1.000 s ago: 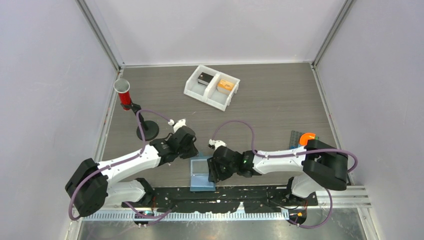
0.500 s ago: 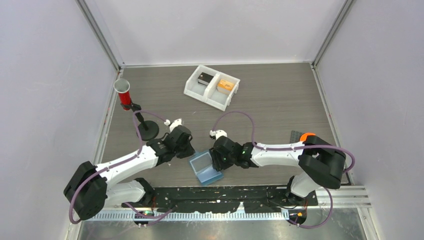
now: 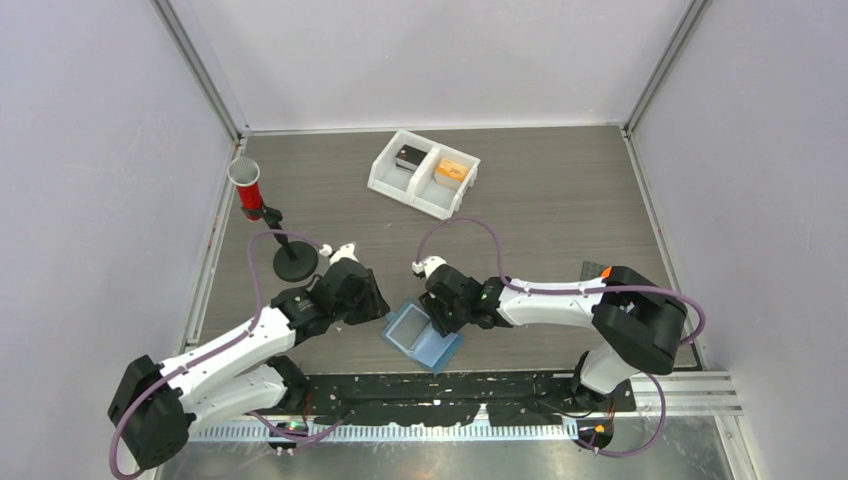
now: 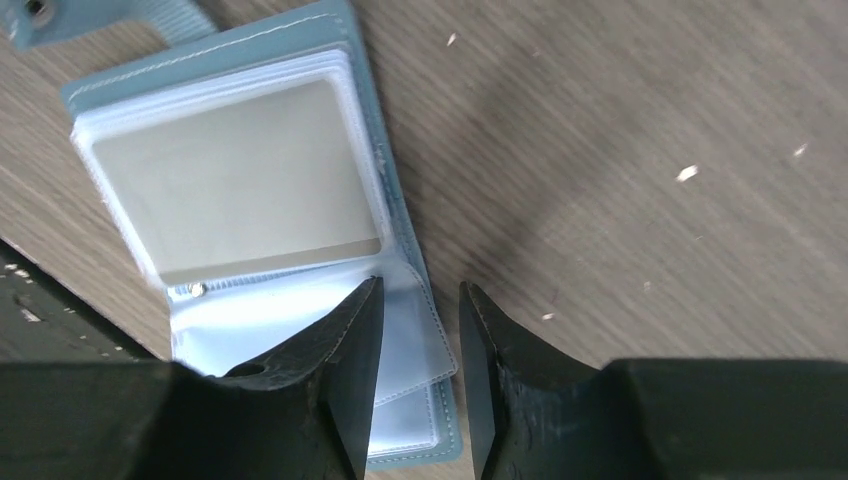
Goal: Take the credit cards out of the card holder
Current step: Open the card holder at the center of the board.
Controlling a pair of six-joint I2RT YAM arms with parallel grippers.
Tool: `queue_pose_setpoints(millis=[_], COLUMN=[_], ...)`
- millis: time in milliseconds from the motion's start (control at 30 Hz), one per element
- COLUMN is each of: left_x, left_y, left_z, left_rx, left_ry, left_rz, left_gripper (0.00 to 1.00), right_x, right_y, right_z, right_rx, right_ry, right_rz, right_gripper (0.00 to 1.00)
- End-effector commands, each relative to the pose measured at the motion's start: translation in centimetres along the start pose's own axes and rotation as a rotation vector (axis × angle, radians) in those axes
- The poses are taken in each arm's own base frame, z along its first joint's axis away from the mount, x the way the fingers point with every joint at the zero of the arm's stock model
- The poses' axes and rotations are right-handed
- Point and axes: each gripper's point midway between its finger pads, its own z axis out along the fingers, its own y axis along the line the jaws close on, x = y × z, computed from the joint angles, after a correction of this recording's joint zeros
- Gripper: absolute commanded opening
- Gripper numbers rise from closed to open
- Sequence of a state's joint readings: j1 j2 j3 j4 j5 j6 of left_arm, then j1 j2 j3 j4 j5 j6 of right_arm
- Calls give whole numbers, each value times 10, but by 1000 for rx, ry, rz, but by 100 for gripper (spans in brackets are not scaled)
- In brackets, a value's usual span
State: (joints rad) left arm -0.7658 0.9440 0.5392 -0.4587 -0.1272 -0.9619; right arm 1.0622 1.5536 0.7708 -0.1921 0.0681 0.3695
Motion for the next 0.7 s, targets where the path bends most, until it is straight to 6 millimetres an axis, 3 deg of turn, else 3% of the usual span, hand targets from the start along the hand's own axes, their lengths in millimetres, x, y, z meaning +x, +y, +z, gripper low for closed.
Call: queue_pose_setpoints(millis=[0,333,667], left_x=[9,17,23], left_y=[-7,-20,-30], left_z=[-7,5,23], left_rx=[32,105,137], left_ry=[47,84,130], left_rz=[47,106,126], left_gripper=[43,60,63], right_x=[14,-11,-32], right_y=[-37,-49,-45], right_z=[4,2,4], right_rx=[116,129,100], right_ry=[95,49,9], right_rz=[-122,-214,-318], right_gripper=[40,36,31])
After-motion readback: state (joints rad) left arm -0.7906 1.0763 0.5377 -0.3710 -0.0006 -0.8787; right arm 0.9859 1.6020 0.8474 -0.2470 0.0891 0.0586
